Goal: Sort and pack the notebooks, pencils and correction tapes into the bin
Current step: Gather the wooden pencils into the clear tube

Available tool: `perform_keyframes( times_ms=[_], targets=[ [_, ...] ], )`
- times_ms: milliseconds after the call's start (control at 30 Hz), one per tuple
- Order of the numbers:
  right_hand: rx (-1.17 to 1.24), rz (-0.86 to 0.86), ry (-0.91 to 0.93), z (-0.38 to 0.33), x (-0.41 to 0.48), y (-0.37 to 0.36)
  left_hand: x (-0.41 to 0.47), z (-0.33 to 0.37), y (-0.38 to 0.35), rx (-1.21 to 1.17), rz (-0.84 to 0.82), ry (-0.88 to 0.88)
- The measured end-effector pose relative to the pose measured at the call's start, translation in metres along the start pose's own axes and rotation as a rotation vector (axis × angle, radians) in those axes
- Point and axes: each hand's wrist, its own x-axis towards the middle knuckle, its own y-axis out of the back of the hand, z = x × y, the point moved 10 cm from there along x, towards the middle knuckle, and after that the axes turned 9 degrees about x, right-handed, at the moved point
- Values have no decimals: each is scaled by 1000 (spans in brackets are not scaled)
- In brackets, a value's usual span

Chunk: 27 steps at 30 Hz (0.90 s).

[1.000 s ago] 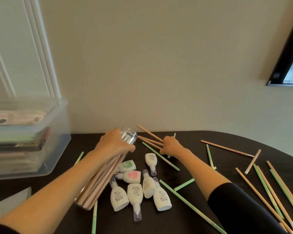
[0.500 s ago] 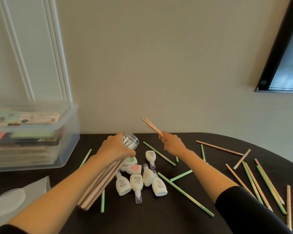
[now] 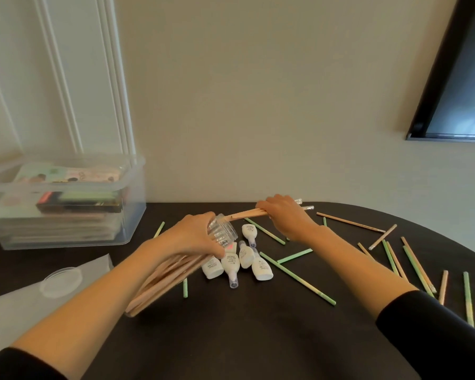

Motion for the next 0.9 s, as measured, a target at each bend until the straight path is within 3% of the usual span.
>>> perform_keyframes(
  times_ms=[133,233,400,567,900],
  targets=[
    [-18,30,42,-8,2,16,-11,3,-4,33,-82,-40],
    [-9,1,50,-9,3,14,-16,4,-6,-67,-158,-57],
    [90,34,-18,0,-7,13,-25,8,3,-284,-147,-77],
    [111,41,14,-10,-7,11,-27,14,-2,-193,-178,-114],
    [284,-193,-72,-6,-15,-13,-32,26,0,-204,-188,-174]
  ],
)
